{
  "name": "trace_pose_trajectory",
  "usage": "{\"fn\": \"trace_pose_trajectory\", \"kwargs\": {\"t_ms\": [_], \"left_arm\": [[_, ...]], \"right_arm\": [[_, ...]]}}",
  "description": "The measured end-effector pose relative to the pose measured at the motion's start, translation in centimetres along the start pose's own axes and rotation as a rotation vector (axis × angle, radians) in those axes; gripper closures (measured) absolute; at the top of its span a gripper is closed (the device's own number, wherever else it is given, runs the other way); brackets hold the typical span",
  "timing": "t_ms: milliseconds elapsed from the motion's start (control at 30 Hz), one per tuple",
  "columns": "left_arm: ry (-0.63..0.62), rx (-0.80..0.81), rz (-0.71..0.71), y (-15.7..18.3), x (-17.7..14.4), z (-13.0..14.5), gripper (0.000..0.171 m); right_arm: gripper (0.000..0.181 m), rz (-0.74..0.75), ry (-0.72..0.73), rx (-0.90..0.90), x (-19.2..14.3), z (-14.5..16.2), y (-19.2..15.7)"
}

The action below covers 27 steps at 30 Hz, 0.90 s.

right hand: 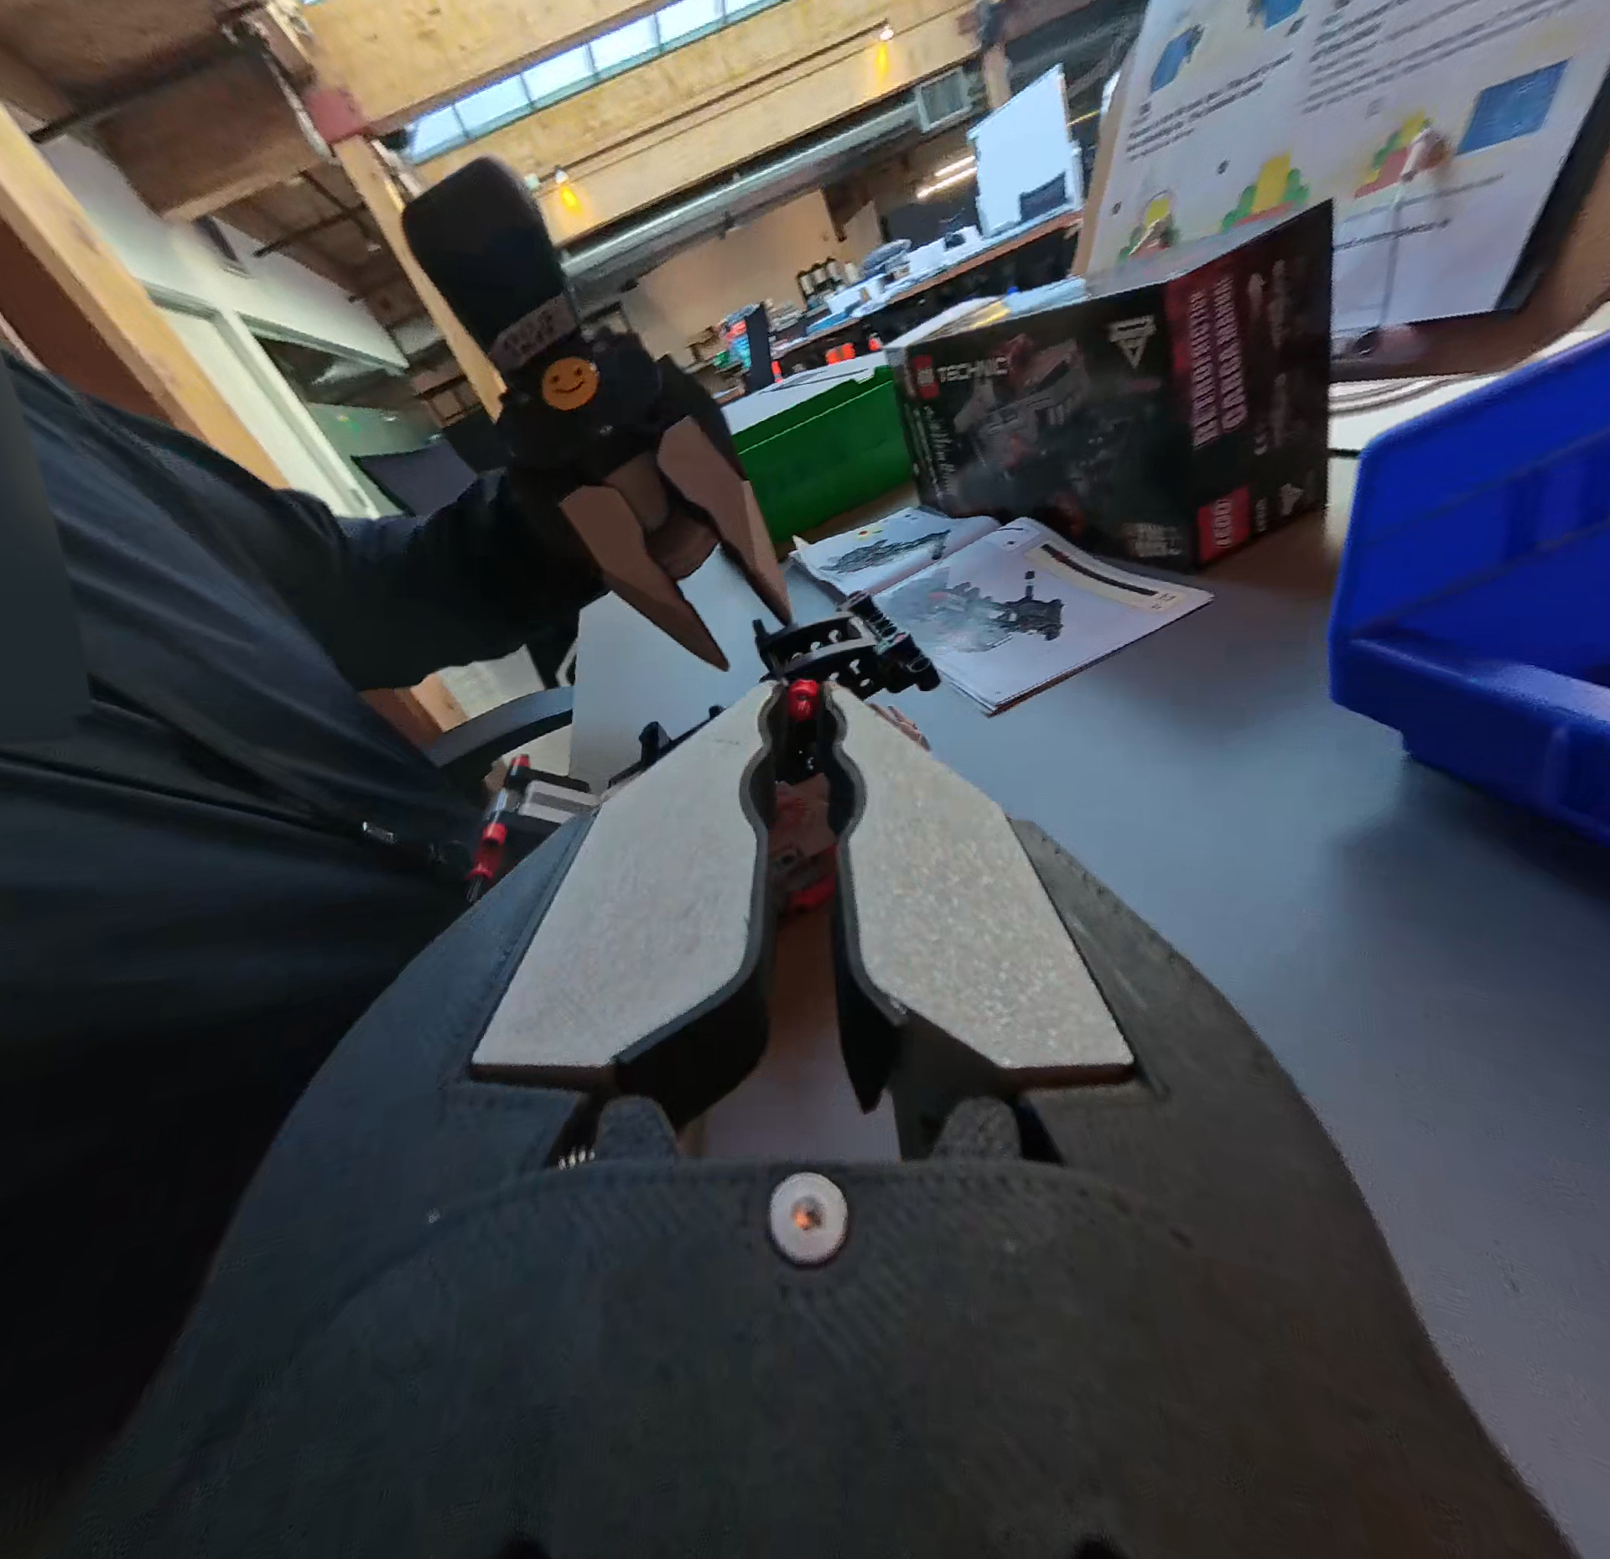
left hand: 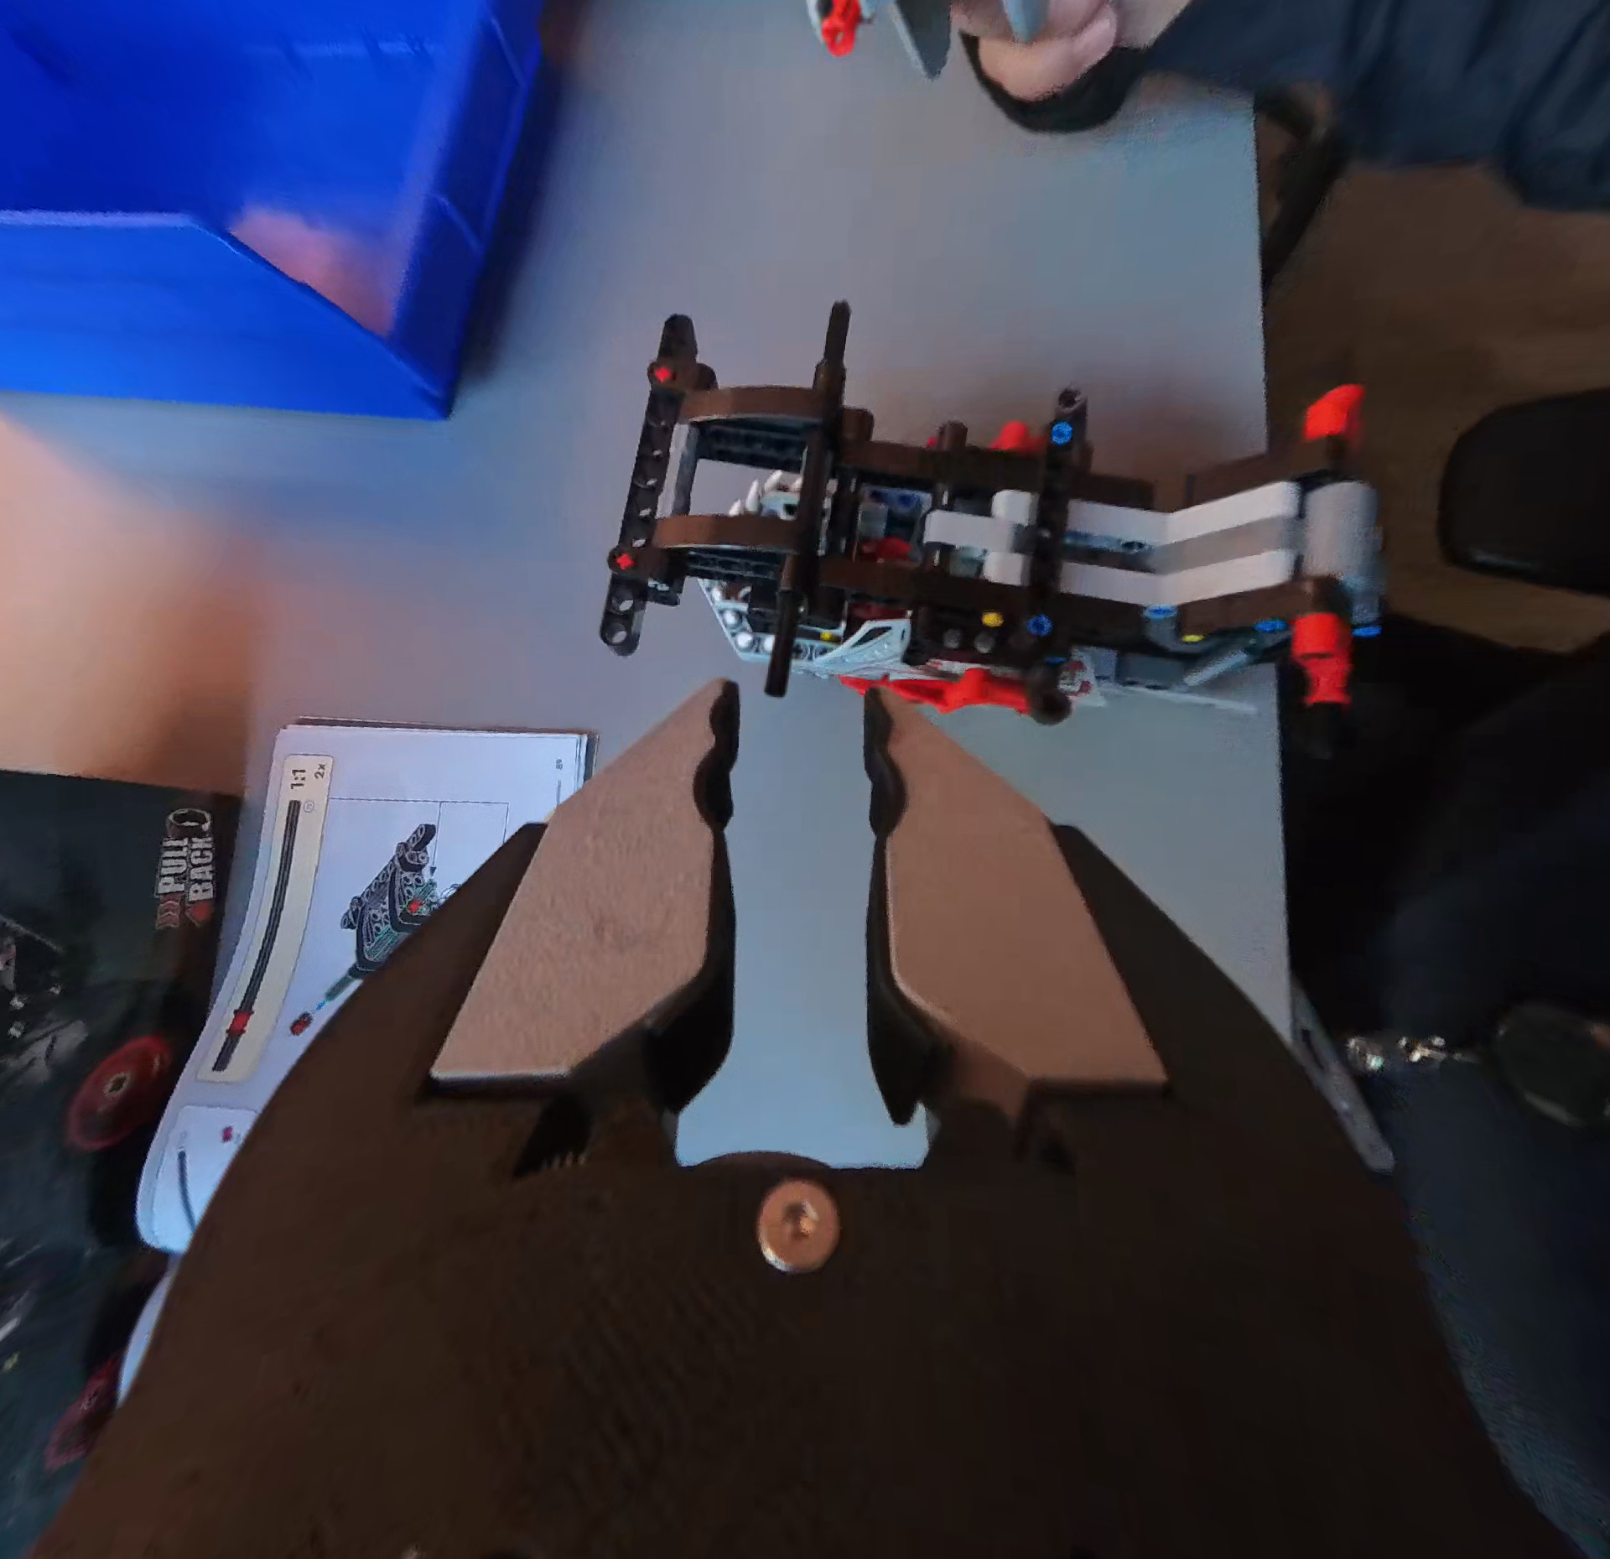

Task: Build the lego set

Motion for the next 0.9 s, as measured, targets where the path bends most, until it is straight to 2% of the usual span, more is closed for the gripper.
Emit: {"fn": "trace_pose_trajectory", "kwargs": {"t_ms": [100, 267, 400, 900], "left_arm": [[-0.036, 0.009, 0.038, -0.4, 0.5, 0.2, 0.151], [0.013, -0.02, 0.086, -0.7, 0.9, 0.2, 0.16], [0.054, -0.026, 0.111, -0.8, 0.7, 0.0, 0.17], [0.114, -0.051, 0.123, -0.5, 0.7, 0.1, 0.171]], "right_arm": [[0.179, -0.061, -0.047, -0.019, 0.9, 1.0, 0.2], [0.179, -0.124, -0.091, -0.127, 1.9, 2.0, 0.2], [0.179, -0.159, -0.059, -0.122, 2.3, 1.9, 0.2], [0.179, -0.156, -0.136, -0.033, 2.9, 2.4, 1.2]]}}
Point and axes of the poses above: each gripper's, where its closed fingertips meet, x out along the fingers, z out of its underside, y = z × x across the jaws, the point moved 7 cm from there along -x, back along the fingers, and after that the axes turned 14 degrees about y, right-handed, at the moved point
